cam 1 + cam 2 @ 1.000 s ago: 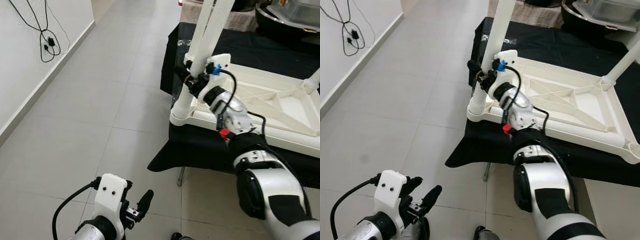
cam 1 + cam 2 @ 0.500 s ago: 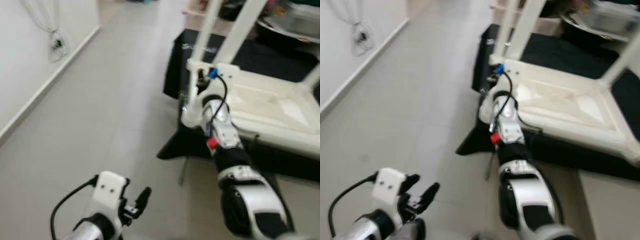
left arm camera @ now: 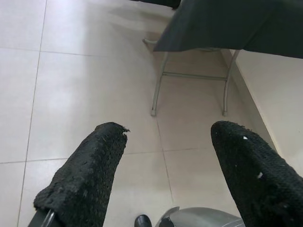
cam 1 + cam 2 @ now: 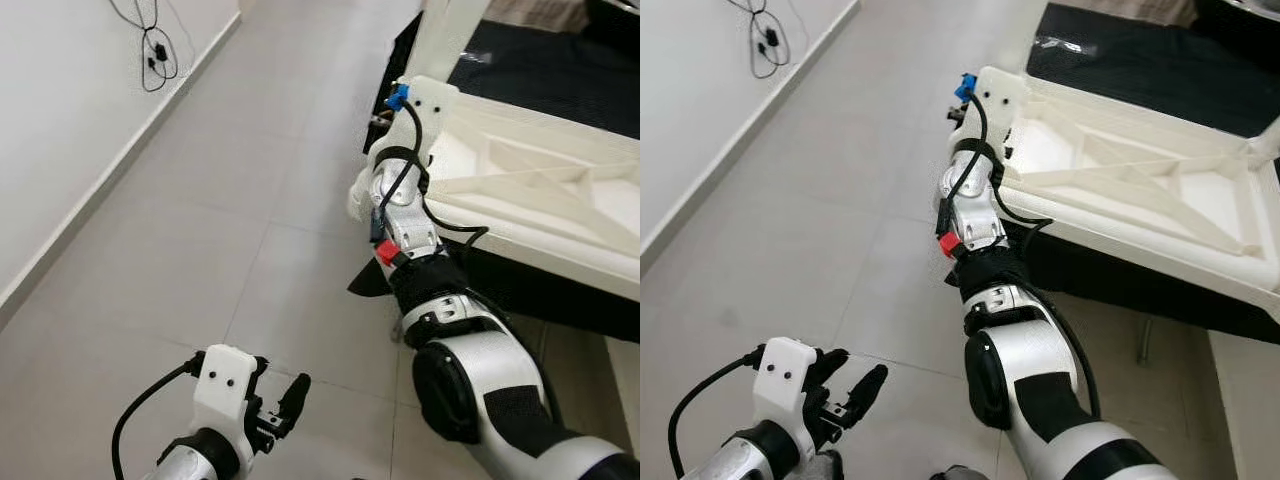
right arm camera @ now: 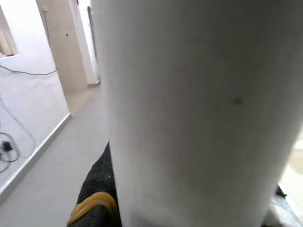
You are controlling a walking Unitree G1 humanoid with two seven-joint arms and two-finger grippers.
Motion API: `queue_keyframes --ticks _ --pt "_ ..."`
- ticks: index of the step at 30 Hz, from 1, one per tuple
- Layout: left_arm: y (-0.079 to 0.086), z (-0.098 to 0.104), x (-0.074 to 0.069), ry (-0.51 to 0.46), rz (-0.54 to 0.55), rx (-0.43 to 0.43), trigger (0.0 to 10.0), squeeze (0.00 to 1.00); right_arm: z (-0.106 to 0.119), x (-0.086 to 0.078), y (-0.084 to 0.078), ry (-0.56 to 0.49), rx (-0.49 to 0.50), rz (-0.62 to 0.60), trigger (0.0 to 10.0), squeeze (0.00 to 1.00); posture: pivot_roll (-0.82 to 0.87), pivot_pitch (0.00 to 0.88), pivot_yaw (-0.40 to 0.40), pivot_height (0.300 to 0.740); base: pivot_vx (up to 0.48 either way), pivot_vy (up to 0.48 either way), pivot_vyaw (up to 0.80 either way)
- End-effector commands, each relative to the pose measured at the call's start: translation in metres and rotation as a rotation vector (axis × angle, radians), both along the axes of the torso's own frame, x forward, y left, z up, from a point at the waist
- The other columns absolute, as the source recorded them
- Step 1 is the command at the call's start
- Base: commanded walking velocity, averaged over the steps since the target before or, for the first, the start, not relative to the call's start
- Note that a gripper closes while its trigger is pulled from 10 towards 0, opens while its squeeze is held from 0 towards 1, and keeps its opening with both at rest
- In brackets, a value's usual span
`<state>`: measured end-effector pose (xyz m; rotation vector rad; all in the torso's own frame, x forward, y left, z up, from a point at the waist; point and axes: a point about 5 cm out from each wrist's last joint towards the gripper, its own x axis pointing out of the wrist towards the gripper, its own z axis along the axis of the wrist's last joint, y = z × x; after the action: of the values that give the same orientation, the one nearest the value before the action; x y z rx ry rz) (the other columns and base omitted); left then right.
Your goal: Building children table
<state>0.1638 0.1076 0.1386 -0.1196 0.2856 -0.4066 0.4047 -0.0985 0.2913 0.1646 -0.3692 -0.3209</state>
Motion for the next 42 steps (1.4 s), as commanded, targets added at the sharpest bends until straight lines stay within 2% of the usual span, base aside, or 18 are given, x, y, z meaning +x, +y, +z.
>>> queue_keyframes --ticks 1,6,7,12,14,17,19,20,21,23,27,30,32,34,35,36,39,42 --pt "-0.001 -0.003 -0.002 0.012 0.008 0.002 10.0 0.0 0.005 0.003 -0.02 -0.006 -0.056 -0.072 10.0 0.0 0.16 0.201 -0.129 0.74 0.0 0.0 0.0" --pt "-0.001 -0.003 -0.001 0.012 0.018 -0.002 10.0 0.0 0.007 0.003 -0.035 -0.018 -0.17 -0.127 10.0 0.0 0.15 0.204 -0.125 0.74 0.0 0.0 0.0" --pt "0.0 -0.003 -0.001 0.011 0.014 -0.001 10.0 0.0 0.004 0.006 -0.046 0.02 -0.228 -0.178 10.0 0.0 0.15 0.203 -0.128 0.74 0.0 0.0 0.0" --pt "-0.001 -0.004 0.0 0.011 0.012 -0.003 10.0 0.0 0.006 0.007 -0.058 0.018 -0.194 -0.211 10.0 0.0 0.15 0.201 -0.126 0.74 0.0 0.0 0.0" --pt "-0.001 -0.004 0.0 0.01 0.015 -0.005 10.0 0.0 0.014 0.005 -0.057 -0.041 -0.152 -0.175 10.0 0.0 0.16 0.199 -0.128 0.74 0.0 0.0 0.0" --pt "-0.001 -0.004 0.001 0.008 0.017 -0.001 10.0 0.0 0.046 -0.002 -0.047 -0.254 -0.022 0.045 10.0 0.0 0.16 0.19 -0.124 0.74 0.0 0.0 0.0" --pt "-0.001 -0.004 0.001 0.007 0.016 -0.001 10.0 0.0 0.05 -0.004 -0.046 -0.286 -0.016 0.073 10.0 0.0 0.16 0.19 -0.124 0.74 0.0 0.0 0.0" --pt "0.0 -0.004 0.002 -0.001 0.017 0.001 10.0 0.0 0.069 -0.015 -0.041 -0.411 -0.044 0.119 10.0 0.0 0.16 0.18 -0.12 0.74 0.0 0.0 0.0" --pt "0.0 -0.004 0.002 -0.001 0.017 0.001 10.0 0.0 0.069 -0.015 -0.041 -0.411 -0.044 0.119 10.0 0.0 0.16 0.18 -0.12 0.74 0.0 0.0 0.0" --pt "0.0 -0.003 0.002 -0.011 0.019 0.004 10.0 0.0 0.09 -0.031 -0.035 -0.549 -0.083 0.163 10.0 0.0 0.16 0.18 -0.12 0.74 0.0 0.0 0.0" --pt "0.005 0.002 0.007 -0.071 0.054 0.041 10.0 0.0 0.079 -0.04 -0.021 -0.514 0.049 0.374 10.0 0.0 0.16 0.162 -0.117 0.74 0.0 0.0 0.0" --pt "0.009 0.002 0.014 -0.113 0.059 0.124 10.0 0.0 0.038 -0.046 -0.012 -0.4 0.094 0.521 10.0 0.0 0.16 0.137 -0.108 0.74 0.0 0.0 0.0" --pt "0.009 0.002 0.015 -0.118 0.06 0.133 10.0 0.0 0.033 -0.047 -0.011 -0.39 0.1 0.54 10.0 0.0 0.16 0.137 -0.108 0.74 0.0 0.0 0.0" --pt "0.013 0.01 0.027 -0.195 0.067 0.216 10.0 0.0 0.0 -0.055 -0.01 -0.301 0.121 0.565 10.0 0.0 0.15 0.107 -0.102 0.74 0.0 0.0 0.0" --pt "0.013 0.01 0.027 -0.195 0.067 0.216 10.0 0.0 0.0 -0.055 -0.01 -0.301 0.121 0.565 10.0 0.0 0.15 0.107 -0.102 0.74 0.0 0.0 0.0" --pt "0.014 0.015 0.037 -0.225 0.076 0.232 10.0 1.0 -0.017 -0.057 -0.012 -0.257 0.149 0.552 10.0 0.0 0.16 0.084 -0.098 0.74 0.0 0.0 0.0" --pt "0.016 0.017 0.043 -0.243 0.086 0.246 10.0 1.0 -0.026 -0.06 -0.012 -0.238 0.154 0.552 10.0 0.0 0.16 0.084 -0.098 0.74 0.0 0.0 0.0" --pt "0.015 0.022 0.05 -0.299 0.049 0.313 10.0 1.0 -0.034 -0.062 -0.01 -0.217 0.152 0.548 10.0 0.0 0.16 0.067 -0.092 0.74 0.0 0.0 0.0"
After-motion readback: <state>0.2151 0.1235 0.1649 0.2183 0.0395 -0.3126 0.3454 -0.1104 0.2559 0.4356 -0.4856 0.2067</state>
